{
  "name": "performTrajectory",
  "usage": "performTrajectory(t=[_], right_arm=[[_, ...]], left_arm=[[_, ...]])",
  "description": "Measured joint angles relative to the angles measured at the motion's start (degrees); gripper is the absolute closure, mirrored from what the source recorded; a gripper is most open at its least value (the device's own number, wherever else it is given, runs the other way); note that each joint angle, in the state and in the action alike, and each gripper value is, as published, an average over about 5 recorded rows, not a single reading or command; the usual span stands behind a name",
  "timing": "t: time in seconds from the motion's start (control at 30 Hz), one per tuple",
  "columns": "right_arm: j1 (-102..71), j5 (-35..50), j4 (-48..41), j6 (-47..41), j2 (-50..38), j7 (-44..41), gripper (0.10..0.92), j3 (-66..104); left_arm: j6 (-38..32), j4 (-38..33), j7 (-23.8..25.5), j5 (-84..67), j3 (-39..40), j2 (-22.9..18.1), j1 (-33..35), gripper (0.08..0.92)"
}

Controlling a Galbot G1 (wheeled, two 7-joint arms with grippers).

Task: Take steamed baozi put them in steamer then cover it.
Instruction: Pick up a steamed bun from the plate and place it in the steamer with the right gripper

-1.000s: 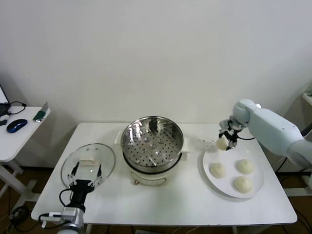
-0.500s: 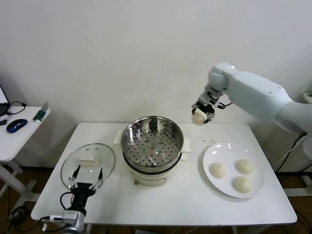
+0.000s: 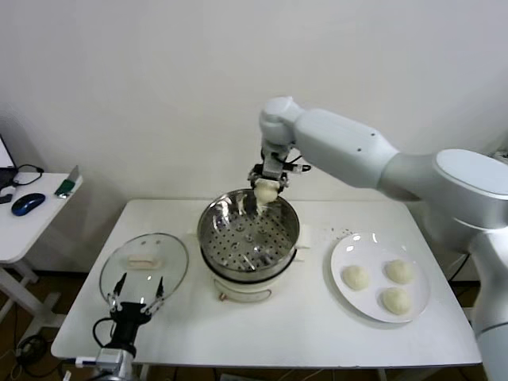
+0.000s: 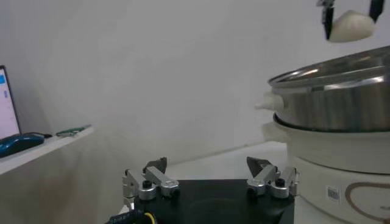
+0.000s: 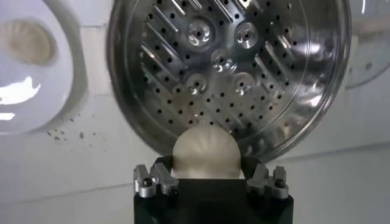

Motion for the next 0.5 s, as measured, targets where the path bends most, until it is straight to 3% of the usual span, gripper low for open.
performTrajectory(t=[0.5], right_arm=[[-6.6,-8.7,-5.4,2.5,5.7,1.6,0.304,2.3]], left_arm=[[0.0,-0.3,-0.2,0.0,0.0,-0.8,0.9,0.177]])
